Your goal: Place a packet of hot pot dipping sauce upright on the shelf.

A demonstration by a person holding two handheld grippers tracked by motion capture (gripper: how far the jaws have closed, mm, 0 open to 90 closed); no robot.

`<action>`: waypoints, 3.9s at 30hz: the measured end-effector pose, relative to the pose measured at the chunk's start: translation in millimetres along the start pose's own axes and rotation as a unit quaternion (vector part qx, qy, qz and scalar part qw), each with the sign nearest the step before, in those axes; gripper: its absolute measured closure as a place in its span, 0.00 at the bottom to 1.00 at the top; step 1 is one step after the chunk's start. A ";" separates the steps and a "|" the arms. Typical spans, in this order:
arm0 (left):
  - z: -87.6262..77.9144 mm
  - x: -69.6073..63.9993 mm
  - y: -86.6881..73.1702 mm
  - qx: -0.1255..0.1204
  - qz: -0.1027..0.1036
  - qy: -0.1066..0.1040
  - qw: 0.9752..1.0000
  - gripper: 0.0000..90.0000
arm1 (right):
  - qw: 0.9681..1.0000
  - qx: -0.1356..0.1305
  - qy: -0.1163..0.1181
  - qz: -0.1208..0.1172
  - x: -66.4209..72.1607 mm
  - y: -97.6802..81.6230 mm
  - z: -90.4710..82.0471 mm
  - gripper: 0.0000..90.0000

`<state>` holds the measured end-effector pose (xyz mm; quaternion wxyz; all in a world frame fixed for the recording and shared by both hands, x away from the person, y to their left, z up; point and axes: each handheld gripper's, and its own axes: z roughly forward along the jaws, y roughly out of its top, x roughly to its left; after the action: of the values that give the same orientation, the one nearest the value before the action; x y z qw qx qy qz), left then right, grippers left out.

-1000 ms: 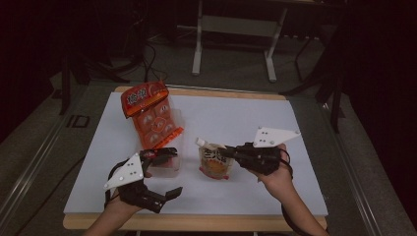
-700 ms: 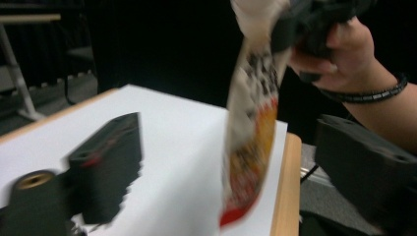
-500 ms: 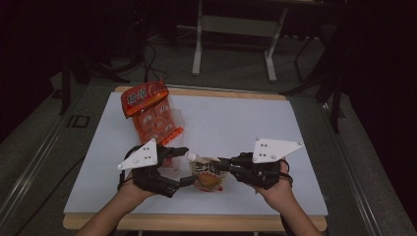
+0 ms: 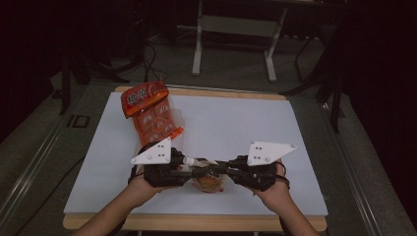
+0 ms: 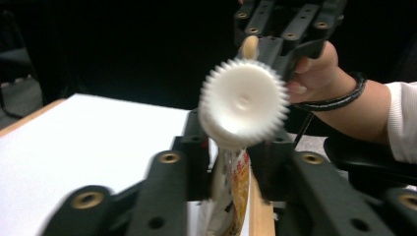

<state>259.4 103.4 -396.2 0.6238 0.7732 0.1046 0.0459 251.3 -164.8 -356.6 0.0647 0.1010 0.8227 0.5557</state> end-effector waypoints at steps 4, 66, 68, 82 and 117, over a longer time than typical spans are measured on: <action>0.8 2.4 2.7 0.005 0.004 -0.007 1.000 0.93 | 1.000 -0.001 -0.008 0.001 -1.6 -0.4 -0.4 1.00; -80.0 99.8 -25.7 0.041 0.031 0.089 0.995 0.97 | 0.995 -0.031 -0.058 0.081 -42.9 -44.9 -18.1 0.18; -76.4 99.4 -29.8 0.050 0.034 0.085 0.995 0.97 | 0.994 -0.030 -0.060 0.081 -43.1 -45.0 -18.1 0.18; -68.9 105.6 -35.2 0.047 0.035 0.111 0.992 0.97 | 0.994 -0.026 -0.059 0.084 -44.1 -47.7 -17.9 0.18; -49.0 109.3 -40.2 0.075 0.026 0.067 0.995 0.97 | 0.994 -0.018 -0.052 0.095 -47.6 -52.5 -14.8 0.18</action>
<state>351.8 182.1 -431.2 0.5538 0.8157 0.1294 0.1058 289.4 -208.5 -400.0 0.0558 0.2059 0.7946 0.5684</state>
